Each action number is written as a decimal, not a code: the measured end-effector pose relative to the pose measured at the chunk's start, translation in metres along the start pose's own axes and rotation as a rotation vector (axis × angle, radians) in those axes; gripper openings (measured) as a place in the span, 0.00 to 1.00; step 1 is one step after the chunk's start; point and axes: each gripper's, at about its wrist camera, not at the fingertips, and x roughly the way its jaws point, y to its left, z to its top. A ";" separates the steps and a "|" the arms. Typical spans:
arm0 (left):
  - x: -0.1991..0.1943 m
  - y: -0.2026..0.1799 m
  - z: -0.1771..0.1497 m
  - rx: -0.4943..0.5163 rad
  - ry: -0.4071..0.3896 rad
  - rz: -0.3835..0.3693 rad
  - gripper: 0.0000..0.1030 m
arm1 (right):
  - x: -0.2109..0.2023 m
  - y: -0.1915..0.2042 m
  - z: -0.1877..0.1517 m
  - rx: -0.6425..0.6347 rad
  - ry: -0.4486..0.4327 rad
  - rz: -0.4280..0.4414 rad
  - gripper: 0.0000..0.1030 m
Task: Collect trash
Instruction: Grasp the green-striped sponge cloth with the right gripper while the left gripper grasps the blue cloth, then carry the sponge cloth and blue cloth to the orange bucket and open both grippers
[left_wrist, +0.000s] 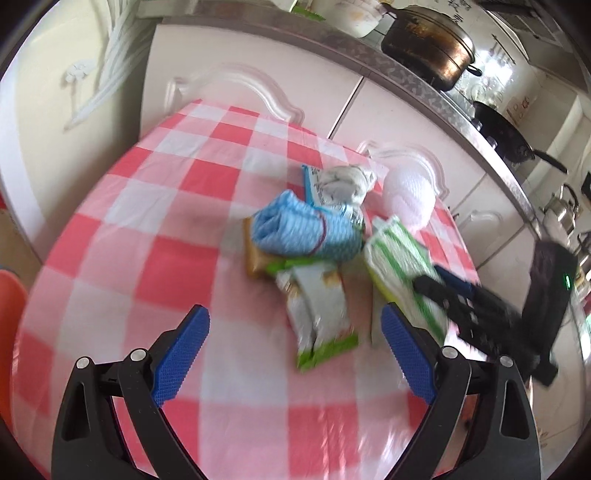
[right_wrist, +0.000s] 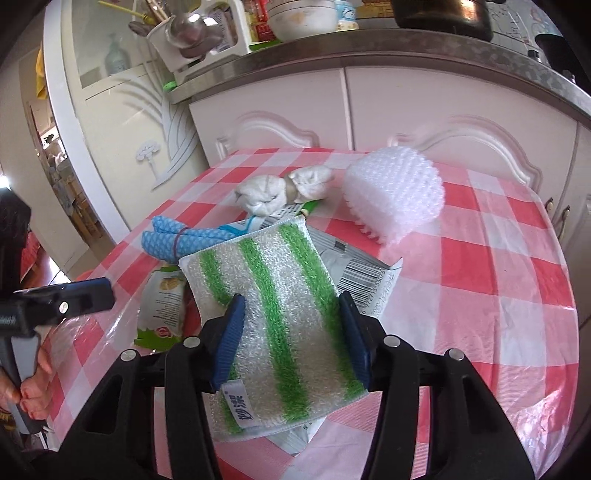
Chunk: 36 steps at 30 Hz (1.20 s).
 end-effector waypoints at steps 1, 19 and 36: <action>0.007 0.000 0.005 -0.021 0.007 -0.007 0.90 | -0.001 -0.004 0.000 0.009 0.001 -0.005 0.53; 0.067 -0.001 0.046 -0.149 -0.013 -0.014 0.67 | 0.013 0.008 -0.002 -0.107 0.084 -0.070 0.94; 0.052 -0.009 0.050 -0.110 -0.081 -0.005 0.50 | 0.010 0.009 -0.001 -0.105 0.072 -0.052 0.96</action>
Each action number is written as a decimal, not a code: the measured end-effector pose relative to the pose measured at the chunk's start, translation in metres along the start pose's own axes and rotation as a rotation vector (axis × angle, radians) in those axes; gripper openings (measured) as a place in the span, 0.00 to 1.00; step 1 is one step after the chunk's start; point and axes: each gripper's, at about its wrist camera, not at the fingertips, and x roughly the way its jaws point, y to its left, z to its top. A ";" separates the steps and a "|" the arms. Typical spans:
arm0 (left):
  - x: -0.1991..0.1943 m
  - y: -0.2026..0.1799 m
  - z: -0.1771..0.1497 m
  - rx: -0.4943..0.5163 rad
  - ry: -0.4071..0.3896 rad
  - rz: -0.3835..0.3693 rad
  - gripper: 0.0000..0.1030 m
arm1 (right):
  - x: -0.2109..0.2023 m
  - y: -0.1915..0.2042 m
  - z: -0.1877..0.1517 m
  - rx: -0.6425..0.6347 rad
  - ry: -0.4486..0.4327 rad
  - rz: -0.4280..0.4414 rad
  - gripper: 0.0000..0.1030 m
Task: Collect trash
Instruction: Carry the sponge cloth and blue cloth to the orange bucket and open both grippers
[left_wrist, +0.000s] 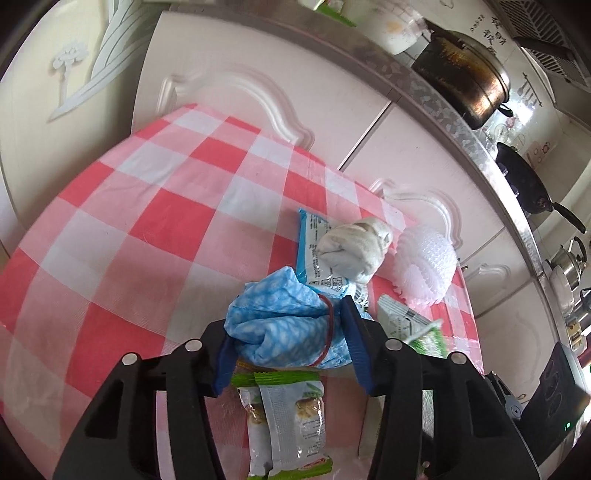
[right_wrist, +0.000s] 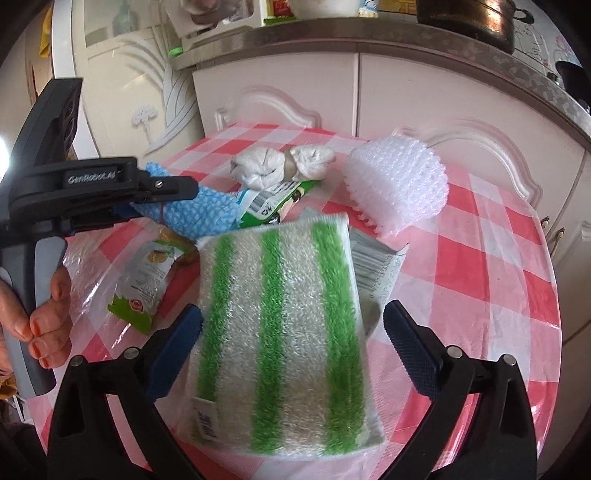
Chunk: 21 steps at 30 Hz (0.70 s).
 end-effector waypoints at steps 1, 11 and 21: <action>-0.005 -0.001 0.000 0.005 -0.010 -0.001 0.49 | -0.002 -0.001 0.000 0.006 -0.010 0.003 0.96; -0.047 0.000 -0.003 0.030 -0.067 -0.016 0.48 | -0.011 -0.003 -0.002 0.029 -0.056 0.008 0.58; -0.095 0.017 -0.034 0.067 -0.071 0.004 0.48 | -0.015 -0.005 -0.005 0.069 -0.034 0.054 0.75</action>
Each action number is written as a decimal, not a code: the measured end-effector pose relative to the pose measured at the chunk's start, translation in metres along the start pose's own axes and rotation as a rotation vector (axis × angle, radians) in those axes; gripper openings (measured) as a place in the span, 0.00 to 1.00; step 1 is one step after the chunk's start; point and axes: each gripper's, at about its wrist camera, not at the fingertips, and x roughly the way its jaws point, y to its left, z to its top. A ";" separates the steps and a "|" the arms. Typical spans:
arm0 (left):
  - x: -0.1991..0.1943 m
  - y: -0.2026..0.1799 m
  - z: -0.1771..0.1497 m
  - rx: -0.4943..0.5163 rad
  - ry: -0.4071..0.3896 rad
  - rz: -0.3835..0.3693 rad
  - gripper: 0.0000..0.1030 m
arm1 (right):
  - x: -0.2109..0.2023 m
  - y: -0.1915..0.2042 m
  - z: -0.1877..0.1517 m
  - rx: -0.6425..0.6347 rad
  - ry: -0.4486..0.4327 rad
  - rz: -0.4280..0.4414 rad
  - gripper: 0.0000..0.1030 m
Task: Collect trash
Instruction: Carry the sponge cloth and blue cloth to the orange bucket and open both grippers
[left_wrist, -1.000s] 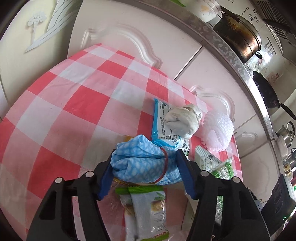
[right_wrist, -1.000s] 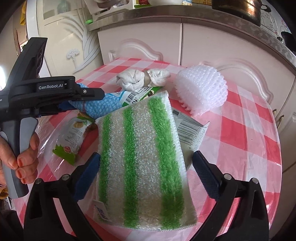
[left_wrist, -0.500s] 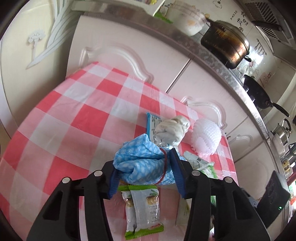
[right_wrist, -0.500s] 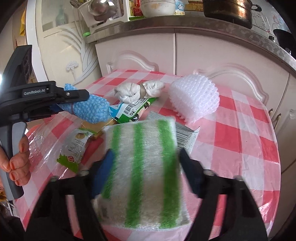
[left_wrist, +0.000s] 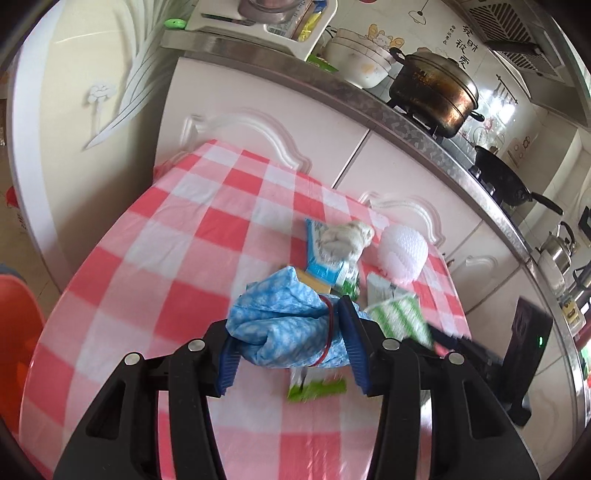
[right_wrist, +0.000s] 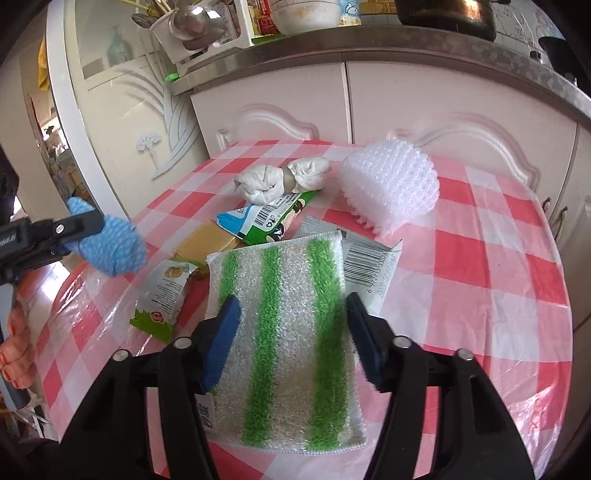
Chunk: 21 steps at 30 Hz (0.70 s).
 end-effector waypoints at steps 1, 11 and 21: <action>-0.003 0.003 -0.004 0.000 0.005 0.003 0.48 | 0.001 0.002 0.000 -0.005 0.016 0.007 0.83; -0.035 0.029 -0.033 0.010 0.033 0.035 0.48 | 0.016 0.035 -0.012 -0.165 0.088 -0.131 0.94; -0.050 0.053 -0.048 -0.016 0.040 0.030 0.48 | 0.008 0.032 -0.014 -0.116 0.049 -0.145 0.78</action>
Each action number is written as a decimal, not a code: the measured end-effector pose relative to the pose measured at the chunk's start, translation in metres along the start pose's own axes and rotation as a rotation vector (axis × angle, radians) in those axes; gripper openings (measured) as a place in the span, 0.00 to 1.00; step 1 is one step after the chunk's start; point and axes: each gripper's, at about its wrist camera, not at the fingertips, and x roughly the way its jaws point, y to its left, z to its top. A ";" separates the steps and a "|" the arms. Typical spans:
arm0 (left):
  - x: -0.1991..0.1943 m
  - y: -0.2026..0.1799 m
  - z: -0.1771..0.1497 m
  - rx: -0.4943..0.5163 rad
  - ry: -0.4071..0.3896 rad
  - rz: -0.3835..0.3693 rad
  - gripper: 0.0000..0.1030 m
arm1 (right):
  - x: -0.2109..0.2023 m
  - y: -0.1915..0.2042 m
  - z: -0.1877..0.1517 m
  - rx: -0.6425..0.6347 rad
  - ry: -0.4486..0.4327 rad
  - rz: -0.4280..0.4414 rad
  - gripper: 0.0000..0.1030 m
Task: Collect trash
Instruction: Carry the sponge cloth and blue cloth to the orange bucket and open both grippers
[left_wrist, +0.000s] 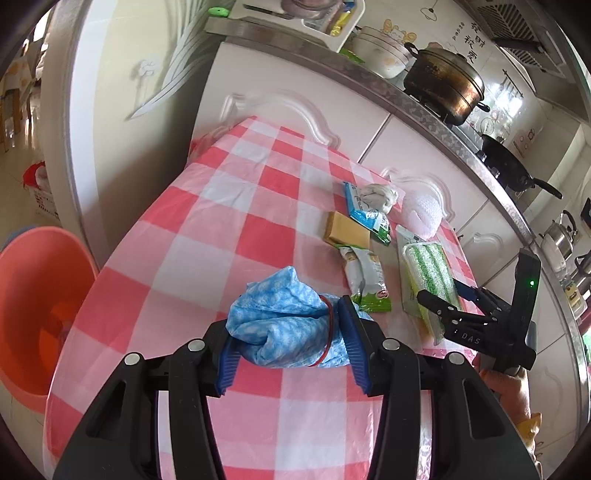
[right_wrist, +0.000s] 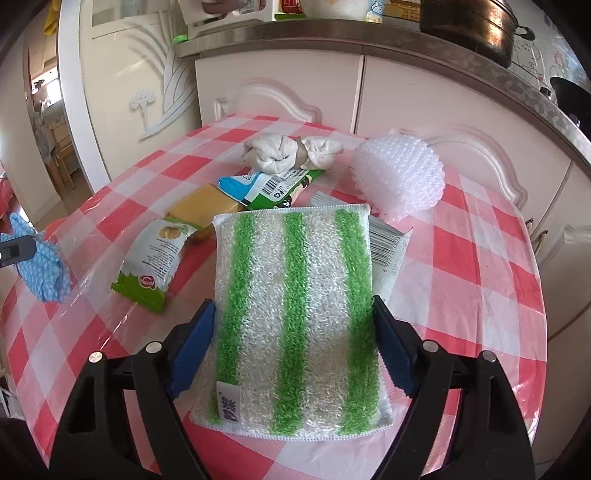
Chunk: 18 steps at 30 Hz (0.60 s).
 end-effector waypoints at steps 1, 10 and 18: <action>-0.002 0.002 -0.001 0.001 -0.002 0.000 0.48 | -0.002 0.000 0.000 0.004 -0.008 -0.005 0.78; -0.013 0.023 -0.011 -0.004 -0.012 -0.019 0.48 | -0.032 -0.014 0.001 0.156 -0.108 0.019 0.74; -0.021 0.041 -0.017 -0.031 -0.023 -0.056 0.48 | -0.056 -0.028 -0.006 0.310 -0.155 0.092 0.74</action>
